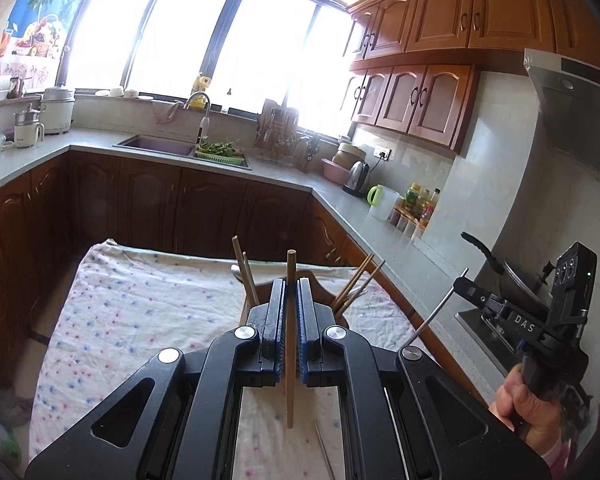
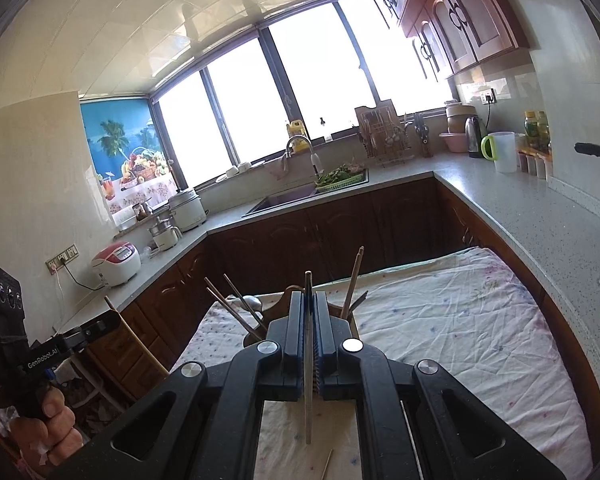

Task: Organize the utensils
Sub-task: 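Lift the held sticks up and carry them over the wooden holder with both tools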

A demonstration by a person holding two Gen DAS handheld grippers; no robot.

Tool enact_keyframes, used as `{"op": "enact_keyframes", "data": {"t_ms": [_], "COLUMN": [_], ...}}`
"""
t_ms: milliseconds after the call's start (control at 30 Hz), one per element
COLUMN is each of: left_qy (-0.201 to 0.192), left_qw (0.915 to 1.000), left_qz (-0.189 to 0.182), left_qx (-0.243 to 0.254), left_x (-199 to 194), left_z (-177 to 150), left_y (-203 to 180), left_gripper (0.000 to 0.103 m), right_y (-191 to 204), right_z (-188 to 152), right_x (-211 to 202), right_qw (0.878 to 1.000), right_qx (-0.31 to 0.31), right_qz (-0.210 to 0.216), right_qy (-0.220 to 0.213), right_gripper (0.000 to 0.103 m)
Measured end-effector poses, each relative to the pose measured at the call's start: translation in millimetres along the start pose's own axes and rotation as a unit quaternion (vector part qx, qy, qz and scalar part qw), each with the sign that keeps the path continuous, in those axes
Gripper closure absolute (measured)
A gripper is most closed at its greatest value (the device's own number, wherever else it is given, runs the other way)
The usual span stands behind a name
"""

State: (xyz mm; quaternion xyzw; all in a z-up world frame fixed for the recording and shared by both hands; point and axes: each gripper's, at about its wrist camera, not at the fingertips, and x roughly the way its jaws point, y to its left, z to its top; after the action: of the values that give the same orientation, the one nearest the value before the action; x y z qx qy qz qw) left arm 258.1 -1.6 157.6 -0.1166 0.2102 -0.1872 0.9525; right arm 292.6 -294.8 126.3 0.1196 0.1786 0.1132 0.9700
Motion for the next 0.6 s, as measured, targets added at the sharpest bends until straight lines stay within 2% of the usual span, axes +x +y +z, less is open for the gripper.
{"op": "enact_keyframes", "data": {"t_ms": [333,600], "left_qy": [-0.063,-0.075], "left_qw": [0.9980,0.9964], "left_qz": [0.012,0.035], "left_qx": [0.004,-0.017], "left_x": [27.9,67.0], "left_z": [58.1,60.5], "left_y": [2.0,14.8], "left_gripper": [0.099,0.099], "right_y": [-0.9,-10.7], "right_z": [49.4,52.1], "right_x": [31.0,60.0], "right_qw": [0.999,0.999], "right_qx": [-0.012,-0.012], "right_qz": [-0.011,-0.024], "right_qy": [-0.042,-0.047], "right_gripper": [0.099,0.099]}}
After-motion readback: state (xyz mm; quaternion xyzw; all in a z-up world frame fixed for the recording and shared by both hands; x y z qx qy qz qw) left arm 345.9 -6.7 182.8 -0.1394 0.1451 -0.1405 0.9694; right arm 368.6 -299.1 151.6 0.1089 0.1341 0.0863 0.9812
